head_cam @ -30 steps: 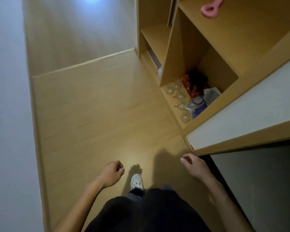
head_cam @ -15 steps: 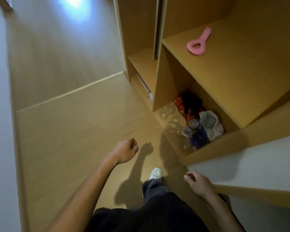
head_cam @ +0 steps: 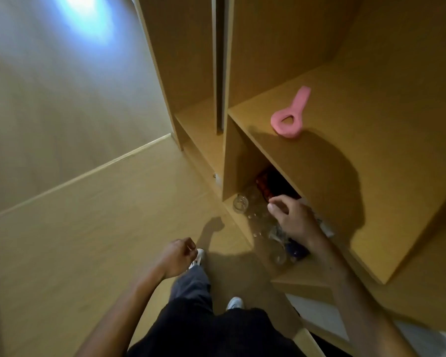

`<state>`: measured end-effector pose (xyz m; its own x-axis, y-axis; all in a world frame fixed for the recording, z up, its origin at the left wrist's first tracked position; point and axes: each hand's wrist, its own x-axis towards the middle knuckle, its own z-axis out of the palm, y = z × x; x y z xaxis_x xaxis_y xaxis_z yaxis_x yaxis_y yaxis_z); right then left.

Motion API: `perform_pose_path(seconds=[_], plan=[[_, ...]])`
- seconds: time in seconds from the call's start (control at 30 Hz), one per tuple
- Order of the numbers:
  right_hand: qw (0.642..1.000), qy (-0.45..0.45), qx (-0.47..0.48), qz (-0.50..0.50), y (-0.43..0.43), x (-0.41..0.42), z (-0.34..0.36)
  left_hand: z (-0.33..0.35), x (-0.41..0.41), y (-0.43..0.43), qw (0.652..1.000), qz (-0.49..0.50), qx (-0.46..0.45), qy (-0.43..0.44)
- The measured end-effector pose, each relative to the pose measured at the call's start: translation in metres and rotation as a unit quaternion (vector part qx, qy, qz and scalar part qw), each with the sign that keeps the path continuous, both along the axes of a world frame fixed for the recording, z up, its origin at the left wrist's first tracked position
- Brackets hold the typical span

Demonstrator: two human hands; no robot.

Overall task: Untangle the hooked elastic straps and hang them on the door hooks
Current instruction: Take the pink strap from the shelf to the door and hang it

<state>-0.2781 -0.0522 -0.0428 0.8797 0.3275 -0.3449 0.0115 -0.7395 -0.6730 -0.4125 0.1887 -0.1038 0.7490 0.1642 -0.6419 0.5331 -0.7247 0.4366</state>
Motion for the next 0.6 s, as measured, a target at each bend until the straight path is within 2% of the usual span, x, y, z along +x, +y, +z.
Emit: perform_pose_path(seconds=[0.1,0.27,0.3,0.43,0.6], plan=[[0.995,-0.062,0.024,-0.069,0.025,0.058,0.022,-0.001,0.058,0.02,0.999,-0.034,-0.003,-0.027],[0.978,-0.119,0.007,-0.17,0.059,0.158,0.032,0.013,0.161,0.05,0.99,-0.116,-0.01,-0.077],[0.975,-0.128,-0.012,-0.184,0.064,0.175,0.028,0.017,0.181,0.055,0.988,-0.13,-0.013,-0.087],[0.932,-0.11,-0.207,-0.277,0.076,0.229,0.009,0.041,0.251,0.067,0.969,-0.195,-0.03,-0.146],[0.909,-0.054,-0.237,-0.34,0.096,0.265,0.004,0.064,0.305,0.065,0.936,-0.269,-0.086,-0.209]])
